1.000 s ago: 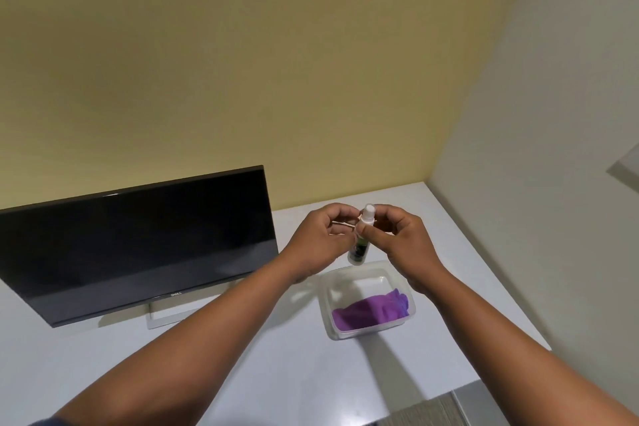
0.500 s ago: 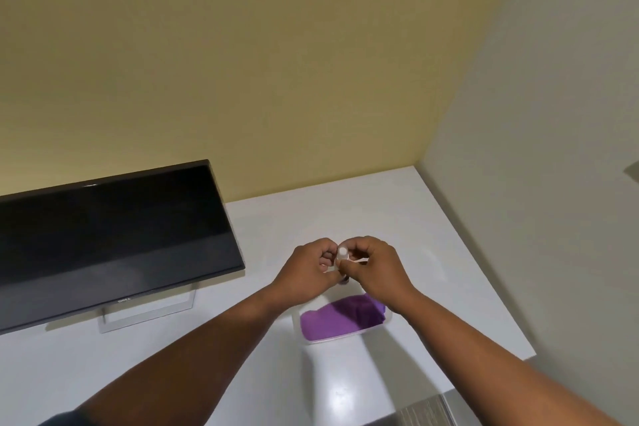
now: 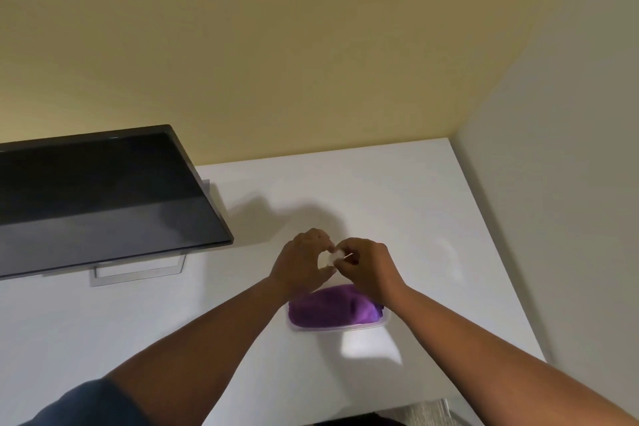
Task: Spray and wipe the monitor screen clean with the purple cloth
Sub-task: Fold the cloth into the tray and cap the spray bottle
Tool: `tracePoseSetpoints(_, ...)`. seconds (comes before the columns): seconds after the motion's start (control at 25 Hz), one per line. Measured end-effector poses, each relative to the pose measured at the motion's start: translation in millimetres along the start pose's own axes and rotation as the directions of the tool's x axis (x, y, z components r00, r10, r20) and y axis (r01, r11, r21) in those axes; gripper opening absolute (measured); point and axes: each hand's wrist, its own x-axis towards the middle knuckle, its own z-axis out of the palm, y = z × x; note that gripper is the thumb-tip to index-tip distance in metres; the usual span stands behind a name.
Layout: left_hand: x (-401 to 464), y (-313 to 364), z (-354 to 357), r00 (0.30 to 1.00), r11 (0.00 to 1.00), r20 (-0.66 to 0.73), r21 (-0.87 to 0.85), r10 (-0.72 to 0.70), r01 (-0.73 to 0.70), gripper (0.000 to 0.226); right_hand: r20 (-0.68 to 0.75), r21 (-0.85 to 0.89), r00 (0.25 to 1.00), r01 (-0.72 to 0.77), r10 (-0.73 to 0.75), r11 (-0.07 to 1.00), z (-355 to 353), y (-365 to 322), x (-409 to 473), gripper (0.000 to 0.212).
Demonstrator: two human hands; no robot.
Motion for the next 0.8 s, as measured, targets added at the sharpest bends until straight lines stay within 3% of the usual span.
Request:
tracePoseSetpoints(0.2, 5, -11, 11, 0.997, 0.995, 0.012, -0.069, -0.078, 0.079, 0.033, 0.043, -0.054, 0.999, -0.010, 0.012, 0.998, 8, 10, 13, 0.012)
tracePoseSetpoints(0.6, 9, -10, 8, 0.995, 0.993, 0.023, -0.061, -0.102, 0.103, 0.031, 0.075, -0.180, 0.997, 0.036, -0.023, 0.983, 14, 11, 18, 0.009)
tracePoseSetpoints(0.8, 7, -9, 0, 0.991, 0.989, 0.041, -0.070, -0.126, 0.129, 0.048, 0.068, -0.223, 0.996, 0.071, -0.057, 0.972, 13, 8, 13, 0.037)
